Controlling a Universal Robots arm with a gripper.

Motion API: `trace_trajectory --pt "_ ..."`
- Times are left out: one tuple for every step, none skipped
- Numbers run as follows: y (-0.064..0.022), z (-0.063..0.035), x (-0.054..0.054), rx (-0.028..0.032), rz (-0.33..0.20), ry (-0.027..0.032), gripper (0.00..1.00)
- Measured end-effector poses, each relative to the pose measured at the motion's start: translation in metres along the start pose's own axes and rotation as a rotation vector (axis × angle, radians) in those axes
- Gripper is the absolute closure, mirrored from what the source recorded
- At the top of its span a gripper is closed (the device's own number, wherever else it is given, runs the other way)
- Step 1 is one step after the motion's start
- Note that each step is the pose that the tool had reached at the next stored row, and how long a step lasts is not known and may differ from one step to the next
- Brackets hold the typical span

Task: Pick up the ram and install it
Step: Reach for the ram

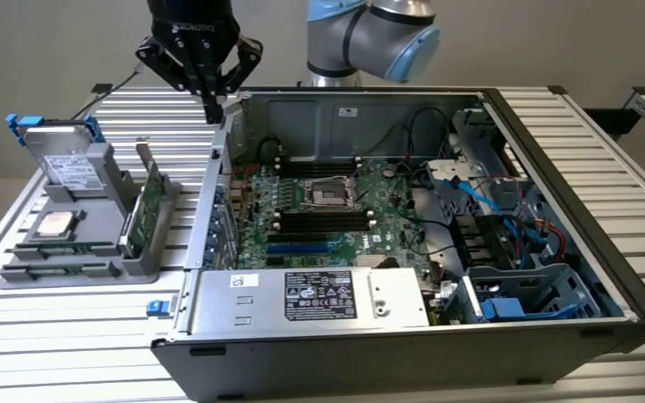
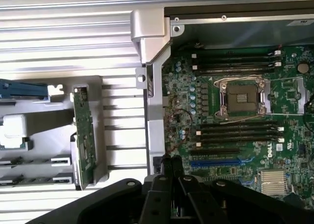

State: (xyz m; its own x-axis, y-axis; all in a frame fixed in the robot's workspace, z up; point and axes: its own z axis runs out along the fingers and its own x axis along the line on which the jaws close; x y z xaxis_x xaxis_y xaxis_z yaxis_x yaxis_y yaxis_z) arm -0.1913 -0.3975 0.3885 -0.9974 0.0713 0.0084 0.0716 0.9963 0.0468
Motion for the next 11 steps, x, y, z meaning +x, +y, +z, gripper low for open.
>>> trace_trajectory --pt "-0.0003 0.0005 0.004 0.0004 0.0 0.0055 0.9" --pt "-0.0006 0.001 0.009 0.0009 0.0 0.011 0.9" --pt "-0.001 0.0016 0.014 0.0012 0.001 0.0157 0.9" --pt "-0.0013 0.0023 0.018 0.0015 0.001 0.0198 0.9" --pt "-0.0016 0.003 0.023 0.0017 0.001 0.0232 0.9" --pt "-0.0019 0.0039 0.027 0.0018 0.001 0.0246 0.9" --pt "-0.0021 0.0048 0.031 0.0019 0.001 0.0255 0.9" --pt "-0.0024 0.0059 0.036 0.002 0.001 0.026 0.9" --pt "-0.0027 0.0069 0.041 0.0019 0.001 0.0263 0.9" --pt "-0.003 0.008 0.045 0.0019 0.001 0.0266 0.9" --pt "-0.0032 0.0091 0.05 0.0019 0.001 0.0267 0.9"
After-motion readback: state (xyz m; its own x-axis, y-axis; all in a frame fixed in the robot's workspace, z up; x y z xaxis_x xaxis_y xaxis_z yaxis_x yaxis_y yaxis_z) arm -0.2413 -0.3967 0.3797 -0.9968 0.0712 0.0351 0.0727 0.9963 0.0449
